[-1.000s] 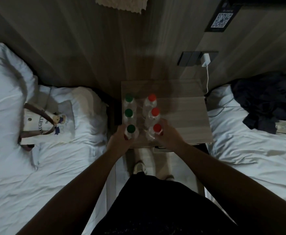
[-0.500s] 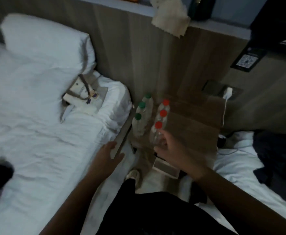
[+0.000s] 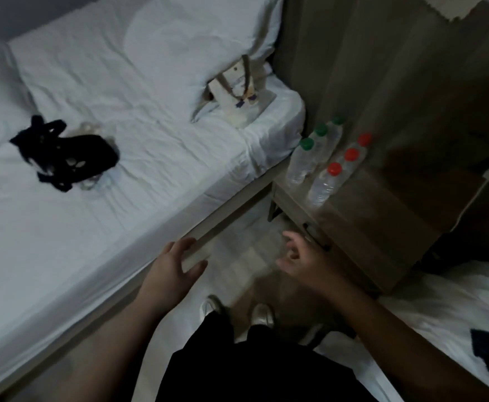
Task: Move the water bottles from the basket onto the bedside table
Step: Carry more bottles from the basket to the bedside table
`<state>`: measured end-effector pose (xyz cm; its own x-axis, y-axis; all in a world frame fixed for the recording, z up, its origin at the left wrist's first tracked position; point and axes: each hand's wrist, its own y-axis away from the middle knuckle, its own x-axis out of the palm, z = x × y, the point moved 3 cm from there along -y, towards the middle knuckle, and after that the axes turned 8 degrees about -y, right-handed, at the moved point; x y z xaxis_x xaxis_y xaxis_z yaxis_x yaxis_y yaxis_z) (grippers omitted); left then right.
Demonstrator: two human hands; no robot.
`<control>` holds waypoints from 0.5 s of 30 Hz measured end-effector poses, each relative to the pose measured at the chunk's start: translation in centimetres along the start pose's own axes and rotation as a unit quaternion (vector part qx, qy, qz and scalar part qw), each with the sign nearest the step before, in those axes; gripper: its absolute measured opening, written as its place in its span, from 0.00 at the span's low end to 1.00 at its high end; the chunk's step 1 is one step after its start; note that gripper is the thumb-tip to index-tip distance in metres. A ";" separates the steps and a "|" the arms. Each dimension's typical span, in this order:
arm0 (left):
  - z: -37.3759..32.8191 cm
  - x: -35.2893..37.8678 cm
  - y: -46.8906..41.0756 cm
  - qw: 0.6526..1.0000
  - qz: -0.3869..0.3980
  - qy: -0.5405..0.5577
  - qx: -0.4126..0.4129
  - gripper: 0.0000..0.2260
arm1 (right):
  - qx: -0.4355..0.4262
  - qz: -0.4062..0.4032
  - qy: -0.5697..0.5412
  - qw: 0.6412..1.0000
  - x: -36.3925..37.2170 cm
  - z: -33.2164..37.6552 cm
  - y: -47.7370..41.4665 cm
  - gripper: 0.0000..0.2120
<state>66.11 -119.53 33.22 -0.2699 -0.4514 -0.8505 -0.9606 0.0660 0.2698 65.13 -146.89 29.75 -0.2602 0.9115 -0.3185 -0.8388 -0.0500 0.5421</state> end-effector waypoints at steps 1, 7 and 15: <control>0.6 -0.2 0.8 1.000 -0.009 0.004 -0.011 0.21 | -0.003 0.011 0.014 1.000 0.6 0.4 -0.1 0.30; 4.6 -1.4 5.6 0.994 -0.066 0.047 -0.075 0.21 | -0.079 0.047 0.099 0.991 4.5 5.3 -1.1 0.28; 12.2 -4.2 13.6 0.977 -0.141 0.106 -0.122 0.18 | -0.222 0.078 0.222 0.946 15.1 11.2 0.6 0.23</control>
<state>53.37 -105.93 34.94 0.0482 -0.5960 -0.8015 -0.9438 -0.2898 0.1587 66.08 -128.62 33.95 -0.4904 0.6222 -0.6102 -0.8659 -0.4270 0.2605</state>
